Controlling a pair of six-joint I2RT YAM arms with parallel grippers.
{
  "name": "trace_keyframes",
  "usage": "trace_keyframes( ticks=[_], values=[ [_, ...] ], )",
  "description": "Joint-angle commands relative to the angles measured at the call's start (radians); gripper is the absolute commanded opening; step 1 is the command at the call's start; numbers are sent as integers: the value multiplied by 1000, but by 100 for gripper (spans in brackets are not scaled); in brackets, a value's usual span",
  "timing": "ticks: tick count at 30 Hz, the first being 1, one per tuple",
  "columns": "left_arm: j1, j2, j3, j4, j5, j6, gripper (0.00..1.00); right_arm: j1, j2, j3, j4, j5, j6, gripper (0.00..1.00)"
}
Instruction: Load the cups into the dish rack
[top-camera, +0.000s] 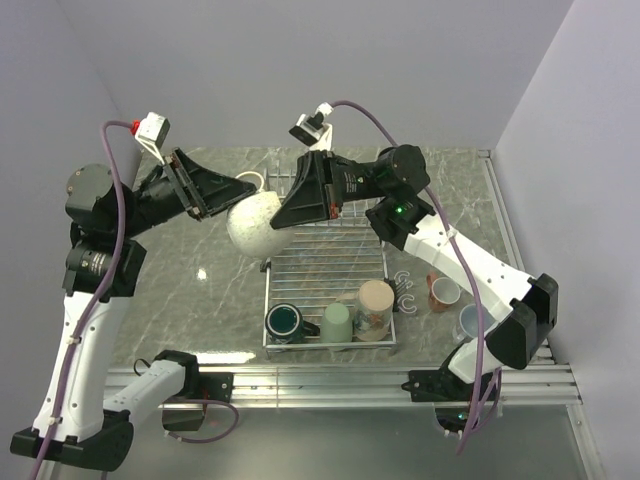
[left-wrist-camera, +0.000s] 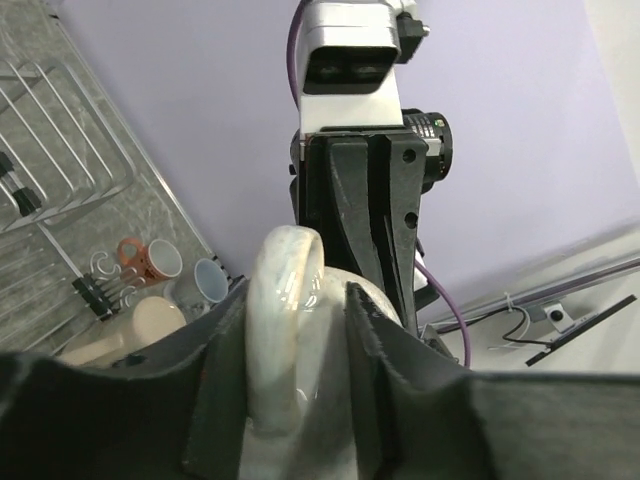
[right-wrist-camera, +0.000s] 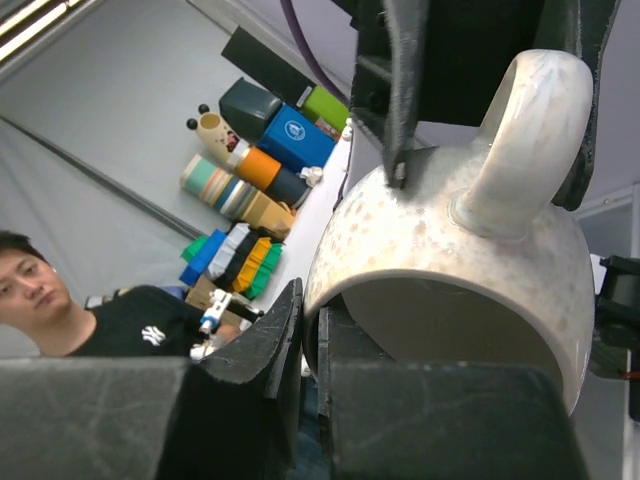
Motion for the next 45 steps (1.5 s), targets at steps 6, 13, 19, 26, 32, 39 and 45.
trace_keyframes(
  ticks=[6, 13, 19, 26, 32, 39, 45],
  values=[
    [-8, 4, 51, -70, 1, 67, 0, -1, -41, 38, 95, 91, -3, 0],
    [-8, 30, 70, -153, -58, 107, 0, -7, -86, -11, -51, 160, -104, 0],
    [-10, 53, 128, -323, -182, 224, 0, -7, -121, -25, -264, 195, -233, 60],
    [-14, 46, 96, -391, -256, 268, 0, -29, -184, -65, -479, 249, -363, 96],
    [-59, 101, 120, -568, -442, 374, 0, -87, -251, -5, -1052, 434, -703, 96],
    [-138, 184, 122, -702, -667, 440, 0, -174, -408, -177, -1179, 485, -739, 96],
    [-194, 254, 16, -685, -771, 339, 0, -176, -481, -298, -1128, 490, -688, 96]
  ],
)
